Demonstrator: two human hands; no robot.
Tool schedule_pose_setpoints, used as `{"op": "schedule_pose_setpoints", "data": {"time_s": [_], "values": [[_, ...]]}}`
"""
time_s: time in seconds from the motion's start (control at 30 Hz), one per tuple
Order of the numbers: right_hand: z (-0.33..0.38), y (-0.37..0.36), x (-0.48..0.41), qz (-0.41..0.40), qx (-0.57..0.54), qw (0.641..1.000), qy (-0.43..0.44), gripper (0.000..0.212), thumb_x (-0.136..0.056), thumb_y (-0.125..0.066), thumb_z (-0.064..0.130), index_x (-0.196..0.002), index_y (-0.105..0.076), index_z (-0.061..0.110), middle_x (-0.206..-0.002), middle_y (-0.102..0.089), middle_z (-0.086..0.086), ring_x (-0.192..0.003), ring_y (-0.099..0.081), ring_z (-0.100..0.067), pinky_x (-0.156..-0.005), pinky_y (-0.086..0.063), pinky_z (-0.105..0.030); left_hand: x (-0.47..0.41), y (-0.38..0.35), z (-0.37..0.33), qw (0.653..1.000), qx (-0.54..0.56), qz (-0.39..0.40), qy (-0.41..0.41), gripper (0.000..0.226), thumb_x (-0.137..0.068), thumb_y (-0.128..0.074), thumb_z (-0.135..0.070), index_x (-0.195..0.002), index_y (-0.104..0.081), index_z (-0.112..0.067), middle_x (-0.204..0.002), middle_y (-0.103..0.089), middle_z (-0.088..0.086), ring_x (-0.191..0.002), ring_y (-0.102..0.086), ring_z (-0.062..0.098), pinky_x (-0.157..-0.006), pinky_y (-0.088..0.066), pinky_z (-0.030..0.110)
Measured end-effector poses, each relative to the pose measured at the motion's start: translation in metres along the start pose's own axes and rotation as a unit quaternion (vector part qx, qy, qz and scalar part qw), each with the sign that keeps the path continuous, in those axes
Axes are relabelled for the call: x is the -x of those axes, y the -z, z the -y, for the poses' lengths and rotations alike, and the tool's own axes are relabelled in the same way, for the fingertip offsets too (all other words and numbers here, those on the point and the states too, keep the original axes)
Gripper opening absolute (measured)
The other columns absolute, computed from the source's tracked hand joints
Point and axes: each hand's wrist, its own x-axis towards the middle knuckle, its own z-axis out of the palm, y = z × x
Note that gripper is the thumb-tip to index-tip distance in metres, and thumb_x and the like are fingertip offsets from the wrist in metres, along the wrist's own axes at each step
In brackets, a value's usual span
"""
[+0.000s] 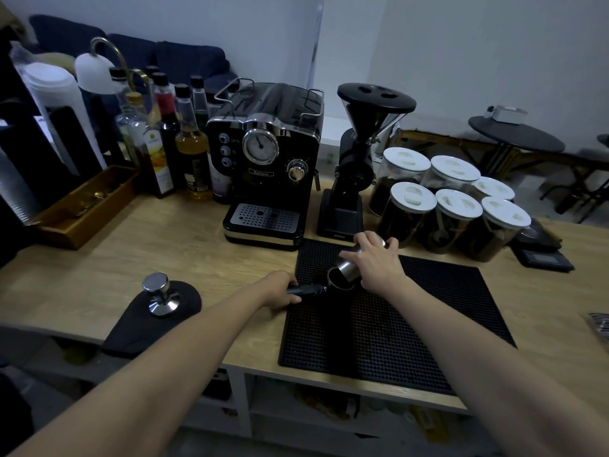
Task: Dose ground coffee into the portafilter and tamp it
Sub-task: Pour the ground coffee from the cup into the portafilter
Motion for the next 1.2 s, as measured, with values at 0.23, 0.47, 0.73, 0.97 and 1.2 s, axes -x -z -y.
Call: {"op": "schedule_pose_setpoints", "data": {"time_s": [0.23,0.47,0.73,0.97,1.2], "values": [[0.001,0.002,-0.002,0.001,0.014,1.000,0.009,0.066,-0.081,-0.063,0.015,-0.139,-0.037,0.036,-0.144,-0.025,-0.006,-0.138,-0.015,-0.026,-0.104,-0.023,-0.059,0.001,0.000,-0.002,1.000,0.005,-0.002,-0.001,0.042,-0.088,-0.062,-0.029,-0.125,-0.054,-0.010,-0.123,-0.058,0.011,-0.112,-0.055,0.026,-0.091,-0.044,0.031],[-0.002,0.001,0.001,0.005,-0.015,1.000,-0.007,0.065,-0.081,-0.063,0.017,-0.137,-0.039,0.038,-0.141,-0.027,-0.005,-0.137,-0.017,-0.024,-0.102,-0.025,-0.057,0.001,0.000,-0.002,1.000,0.006,-0.001,0.000,0.041,-0.088,-0.061,-0.029,-0.123,-0.054,-0.010,-0.122,-0.059,0.011,-0.111,-0.056,0.026,-0.091,-0.044,0.031],[-0.017,-0.011,0.009,0.056,-0.215,0.963,-0.154,0.076,-0.071,-0.078,0.028,-0.135,-0.041,0.043,-0.132,-0.033,0.000,-0.128,-0.024,-0.022,-0.097,-0.030,-0.053,0.001,-0.002,-0.001,1.000,0.004,0.000,0.007,0.042,-0.088,-0.062,-0.029,-0.125,-0.053,-0.011,-0.124,-0.057,0.011,-0.112,-0.055,0.026,-0.092,-0.044,0.032],[-0.027,-0.026,0.015,0.069,-0.422,0.869,-0.250,0.079,-0.065,-0.083,0.023,-0.132,-0.047,0.043,-0.138,-0.032,-0.001,-0.132,-0.019,-0.025,-0.108,-0.022,-0.058,0.002,-0.007,0.001,0.999,0.031,-0.002,0.013,0.042,-0.088,-0.060,-0.028,-0.126,-0.052,-0.012,-0.124,-0.057,0.010,-0.111,-0.055,0.025,-0.086,-0.041,0.027],[-0.035,-0.028,0.014,0.037,-0.464,0.846,-0.261,0.081,-0.065,-0.083,0.021,-0.135,-0.046,0.038,-0.139,-0.035,-0.006,-0.132,-0.020,-0.028,-0.110,-0.024,-0.053,0.001,-0.008,0.000,0.999,0.032,-0.007,0.011,0.040,-0.088,-0.060,-0.025,-0.124,-0.052,-0.011,-0.123,-0.057,0.011,-0.111,-0.054,0.025,-0.088,-0.041,0.028]]}}
